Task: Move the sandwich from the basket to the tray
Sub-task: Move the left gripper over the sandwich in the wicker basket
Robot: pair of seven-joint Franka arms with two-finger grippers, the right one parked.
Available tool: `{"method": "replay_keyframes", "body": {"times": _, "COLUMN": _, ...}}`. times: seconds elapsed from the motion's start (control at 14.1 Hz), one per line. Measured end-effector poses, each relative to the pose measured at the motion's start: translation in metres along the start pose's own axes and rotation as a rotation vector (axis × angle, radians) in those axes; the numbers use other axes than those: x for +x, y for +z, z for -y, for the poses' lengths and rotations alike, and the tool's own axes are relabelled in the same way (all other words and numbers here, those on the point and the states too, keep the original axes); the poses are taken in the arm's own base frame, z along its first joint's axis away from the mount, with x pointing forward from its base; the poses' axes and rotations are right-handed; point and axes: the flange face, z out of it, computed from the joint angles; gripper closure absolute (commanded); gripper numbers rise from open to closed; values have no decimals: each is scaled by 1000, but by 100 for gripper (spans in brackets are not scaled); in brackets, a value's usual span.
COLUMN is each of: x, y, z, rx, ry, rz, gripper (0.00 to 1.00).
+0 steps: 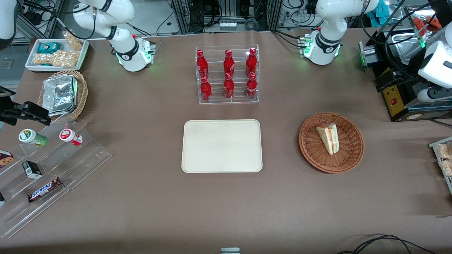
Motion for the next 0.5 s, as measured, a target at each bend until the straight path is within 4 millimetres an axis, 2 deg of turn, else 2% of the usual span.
{"method": "replay_keyframes", "body": {"times": 0.28, "x": 2, "y": 3, "z": 0, "rx": 1, "ry": 0, "rz": 8, "gripper": 0}}
{"method": "replay_keyframes", "body": {"times": 0.5, "x": 14, "y": 19, "z": 0, "rx": 3, "ry": -51, "rz": 42, "gripper": 0}}
